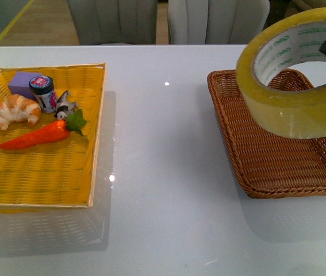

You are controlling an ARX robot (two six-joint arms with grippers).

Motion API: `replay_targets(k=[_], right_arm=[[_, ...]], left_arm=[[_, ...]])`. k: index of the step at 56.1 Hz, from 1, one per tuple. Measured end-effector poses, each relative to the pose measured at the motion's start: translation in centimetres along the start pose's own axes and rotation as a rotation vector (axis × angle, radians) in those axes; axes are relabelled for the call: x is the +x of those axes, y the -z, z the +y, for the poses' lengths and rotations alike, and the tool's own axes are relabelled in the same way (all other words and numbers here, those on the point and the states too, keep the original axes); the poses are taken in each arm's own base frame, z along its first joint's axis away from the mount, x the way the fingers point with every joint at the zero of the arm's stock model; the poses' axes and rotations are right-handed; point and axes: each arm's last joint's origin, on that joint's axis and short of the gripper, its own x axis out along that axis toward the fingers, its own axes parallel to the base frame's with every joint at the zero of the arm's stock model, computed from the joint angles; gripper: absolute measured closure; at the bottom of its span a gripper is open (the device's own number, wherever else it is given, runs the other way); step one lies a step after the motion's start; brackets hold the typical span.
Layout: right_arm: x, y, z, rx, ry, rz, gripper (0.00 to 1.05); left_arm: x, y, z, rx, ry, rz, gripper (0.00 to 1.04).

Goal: Move tape to another basket

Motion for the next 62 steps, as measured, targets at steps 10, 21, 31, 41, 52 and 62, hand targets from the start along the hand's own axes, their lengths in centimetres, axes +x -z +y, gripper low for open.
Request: replay_targets(k=[10, 21, 31, 41, 52, 62], right_arm=[[0.6, -1.5, -2.9, 0.035, 0.056, -0.040, 0.59], [3.3, -2.7, -6.2, 0.074, 0.115, -0.055, 0.59], [6.5, -3.2, -9.5, 0.124, 0.179, -0.055, 0.59], [9.6, -2.9, -13.1, 0.189, 0.238, -0.033, 0.59], [12.0, -2.9, -16.4, 0.240, 0.299, -0.053, 0.59], [13.6, -2.4, -18.1, 0.270, 0.318, -0.055, 0.59]], left_arm=[[-3.7, 1.0, 4.0, 0.095, -0.057, -0.038, 0.68], [-6.0, 2.6, 6.1, 0.120, -0.058, -0.023, 1.00], [-7.8, 3.4, 7.4, 0.125, -0.058, -0.024, 1.03], [-9.4, 4.1, 8.3, 0.127, -0.065, -0.023, 1.03], [-10.6, 4.6, 9.3, 0.127, -0.044, -0.019, 1.03], [-11.5, 5.1, 9.8, 0.127, -0.062, -0.036, 1.03]])
